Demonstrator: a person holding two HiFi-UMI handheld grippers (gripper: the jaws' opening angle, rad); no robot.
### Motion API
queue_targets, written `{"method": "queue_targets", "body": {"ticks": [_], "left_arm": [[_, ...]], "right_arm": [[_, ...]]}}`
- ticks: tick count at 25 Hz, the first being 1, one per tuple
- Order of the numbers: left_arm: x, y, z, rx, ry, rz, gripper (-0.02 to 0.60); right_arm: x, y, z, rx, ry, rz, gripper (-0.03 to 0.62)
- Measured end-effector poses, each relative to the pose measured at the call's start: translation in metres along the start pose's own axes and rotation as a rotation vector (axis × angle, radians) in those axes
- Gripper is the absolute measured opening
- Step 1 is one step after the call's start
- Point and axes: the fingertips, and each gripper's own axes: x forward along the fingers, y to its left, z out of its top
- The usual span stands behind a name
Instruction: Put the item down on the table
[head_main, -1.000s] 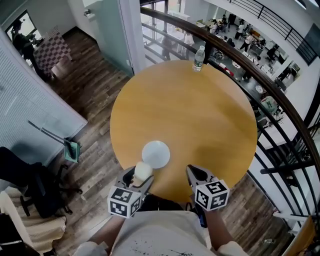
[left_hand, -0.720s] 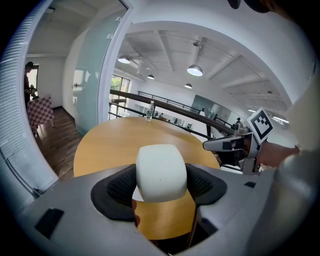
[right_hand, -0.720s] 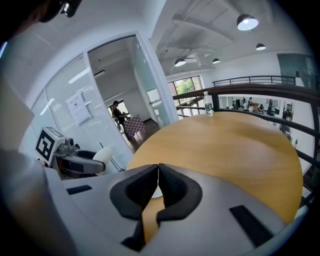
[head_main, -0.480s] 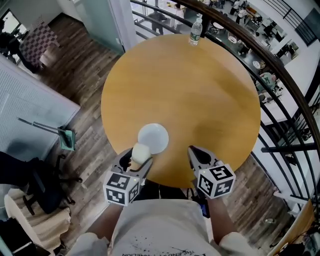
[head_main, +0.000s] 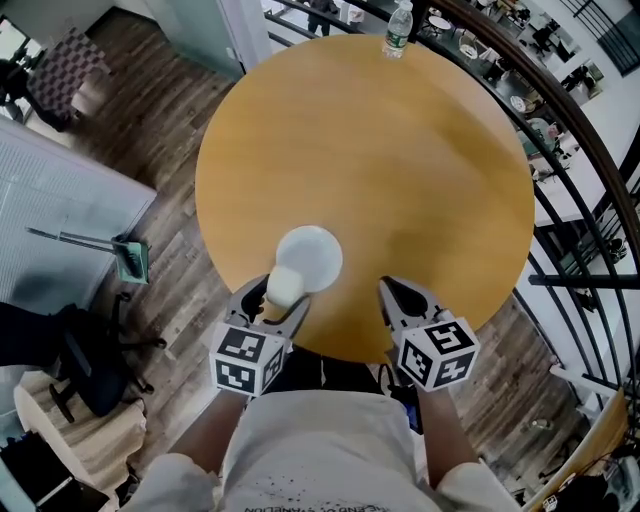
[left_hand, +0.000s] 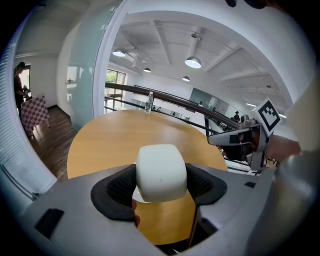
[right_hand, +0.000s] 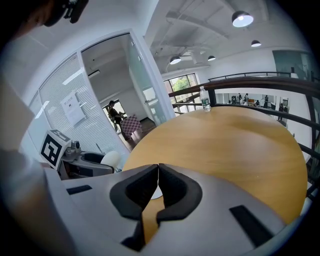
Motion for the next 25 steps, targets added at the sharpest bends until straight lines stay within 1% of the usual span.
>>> {"method": "queue_targets", "body": {"ticks": [8, 14, 25], "left_arm": [[0.018, 0.007, -0.006, 0.010, 0.035, -0.016, 0.319], [0.036, 0.011, -0.010, 0.033, 0.064, -0.019, 0.319], [0.070, 0.028, -0.026, 0.030, 0.127, -0.011, 0.319]], "right_arm": [[0.013, 0.001, -0.006, 0.002, 0.016, 0.007, 0.025], [0.017, -0.006, -0.013, 0.027, 0.027, -0.002, 0.025], [0.025, -0.015, -0.026, 0.070, 0.050, -0.011, 0.025]]}}
